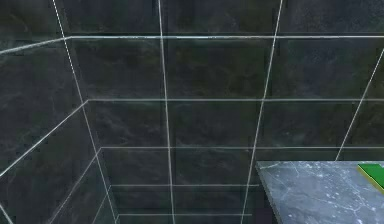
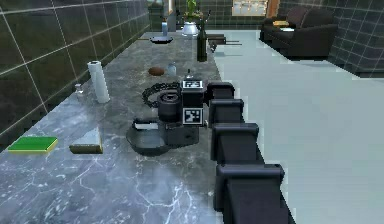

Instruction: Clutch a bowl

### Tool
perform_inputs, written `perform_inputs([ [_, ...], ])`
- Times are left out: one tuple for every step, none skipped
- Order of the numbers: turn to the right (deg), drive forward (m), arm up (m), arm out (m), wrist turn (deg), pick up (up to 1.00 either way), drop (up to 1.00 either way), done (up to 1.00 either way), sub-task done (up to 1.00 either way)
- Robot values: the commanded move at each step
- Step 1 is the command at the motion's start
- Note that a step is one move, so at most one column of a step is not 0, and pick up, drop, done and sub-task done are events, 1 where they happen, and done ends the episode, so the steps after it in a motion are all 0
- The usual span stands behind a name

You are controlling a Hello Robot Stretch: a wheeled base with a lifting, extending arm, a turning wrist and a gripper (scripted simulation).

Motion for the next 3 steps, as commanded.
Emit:
perform_inputs([
  [0.0,0.0,-0.08,0.0,0.0,0.0,0.0,0.0,0.0],
  [0.0,0.0,0.0,0.0,0.0,1.0,0.0,0.0,0.0],
  [0.0,0.0,0.08,0.0,0.0,0.0,0.0,0.0,0.0],
])
